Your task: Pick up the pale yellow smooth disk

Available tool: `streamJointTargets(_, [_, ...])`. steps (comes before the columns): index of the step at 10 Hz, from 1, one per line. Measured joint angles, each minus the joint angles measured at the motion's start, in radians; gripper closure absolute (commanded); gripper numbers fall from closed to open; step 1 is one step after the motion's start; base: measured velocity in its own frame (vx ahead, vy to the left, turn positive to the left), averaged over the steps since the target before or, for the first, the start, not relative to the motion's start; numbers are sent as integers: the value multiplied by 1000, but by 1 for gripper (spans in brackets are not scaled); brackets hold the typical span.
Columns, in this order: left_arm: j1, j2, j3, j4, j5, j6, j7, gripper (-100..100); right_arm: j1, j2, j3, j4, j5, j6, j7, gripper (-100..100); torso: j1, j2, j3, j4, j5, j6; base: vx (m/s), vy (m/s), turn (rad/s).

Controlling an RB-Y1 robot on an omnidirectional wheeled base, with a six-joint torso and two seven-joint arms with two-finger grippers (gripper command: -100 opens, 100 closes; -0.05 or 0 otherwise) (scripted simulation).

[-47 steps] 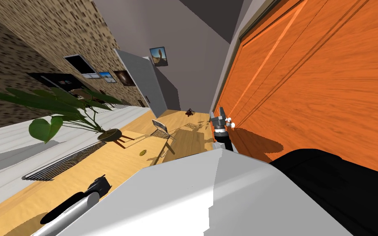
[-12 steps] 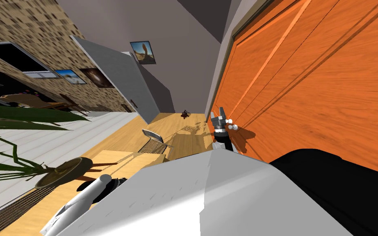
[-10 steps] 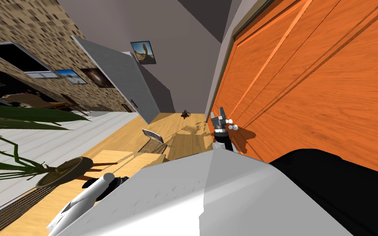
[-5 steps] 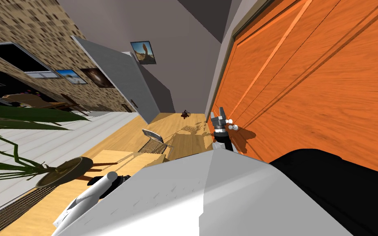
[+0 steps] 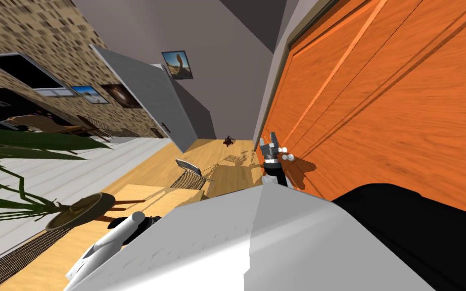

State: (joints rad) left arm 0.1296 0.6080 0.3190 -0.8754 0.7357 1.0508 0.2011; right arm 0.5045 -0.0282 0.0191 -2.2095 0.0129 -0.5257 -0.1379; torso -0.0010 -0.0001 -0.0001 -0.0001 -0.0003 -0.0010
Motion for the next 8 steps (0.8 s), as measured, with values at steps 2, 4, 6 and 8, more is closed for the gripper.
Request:
streamJointTargets(2, [-13,-22,-5,36,-18,-40,-7,-100,0,0,0,0,0,0,0,0,2,0,0,-1,6,2,-7,7,-22])
streamJointTargets(4, [-9,-38,-8,30,-30,-58,0,100,0,0,0,0,0,0,0,0,3,-2,-2,-2,12,3,0,0,0])
streamJointTargets(6, [-10,-38,-7,30,-29,-58,1,100,0,0,0,0,0,0,0,0,5,-3,-3,-3,12,3,0,0,0])
streamJointTargets(8, [-10,-38,-8,30,-30,-58,0,100,0,0,0,0,0,0,0,0,6,-3,-3,-3,13,2,0,0,0])
